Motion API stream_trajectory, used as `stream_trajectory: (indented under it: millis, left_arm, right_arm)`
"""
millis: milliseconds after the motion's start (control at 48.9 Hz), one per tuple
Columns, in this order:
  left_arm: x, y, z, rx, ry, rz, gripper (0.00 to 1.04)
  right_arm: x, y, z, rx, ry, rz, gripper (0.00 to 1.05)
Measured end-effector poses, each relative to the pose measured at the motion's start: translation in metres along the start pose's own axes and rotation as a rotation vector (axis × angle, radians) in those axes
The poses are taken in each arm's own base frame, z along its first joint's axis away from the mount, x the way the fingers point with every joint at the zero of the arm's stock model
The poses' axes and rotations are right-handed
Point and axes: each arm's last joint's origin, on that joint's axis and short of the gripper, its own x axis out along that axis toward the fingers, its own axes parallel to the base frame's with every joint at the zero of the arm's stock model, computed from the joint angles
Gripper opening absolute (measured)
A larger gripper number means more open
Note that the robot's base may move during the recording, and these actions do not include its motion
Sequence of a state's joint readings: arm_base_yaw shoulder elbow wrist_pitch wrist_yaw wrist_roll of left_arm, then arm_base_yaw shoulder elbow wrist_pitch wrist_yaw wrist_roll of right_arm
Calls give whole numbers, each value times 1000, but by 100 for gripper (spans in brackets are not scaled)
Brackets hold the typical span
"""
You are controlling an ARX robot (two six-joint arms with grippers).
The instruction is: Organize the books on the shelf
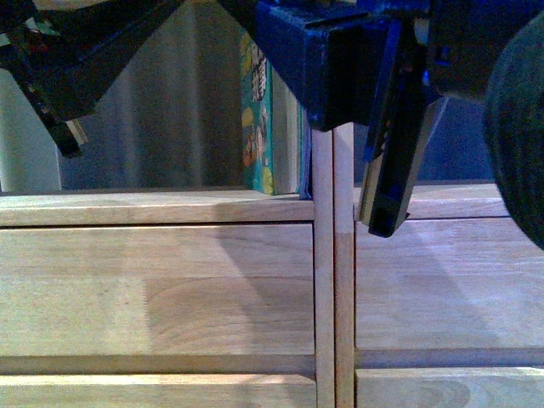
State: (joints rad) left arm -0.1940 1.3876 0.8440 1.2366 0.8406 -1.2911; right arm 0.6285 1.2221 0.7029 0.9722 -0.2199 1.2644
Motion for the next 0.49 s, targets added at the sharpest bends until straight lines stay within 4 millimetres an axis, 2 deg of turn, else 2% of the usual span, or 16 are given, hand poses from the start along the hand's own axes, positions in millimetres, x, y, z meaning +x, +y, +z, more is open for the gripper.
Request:
stream_trajectory:
  millis: [123,225,368,491]
  left_arm:
    - [-12,-3,-6,5,14,3,19]
    - [-18,-10,-6,27,10,4,8]
    - [-25,-18,4,91,-24,52,7]
    - [-14,-17,21,139,-80,135,7]
  right_arm:
    - [-1,6,-5,19,25,7,30]
    - [-8,10,-6,19,26,9,46]
    - [-34,15,-3,-10,14,-7,71]
    - [-61,14,5,-75,26,-42,91]
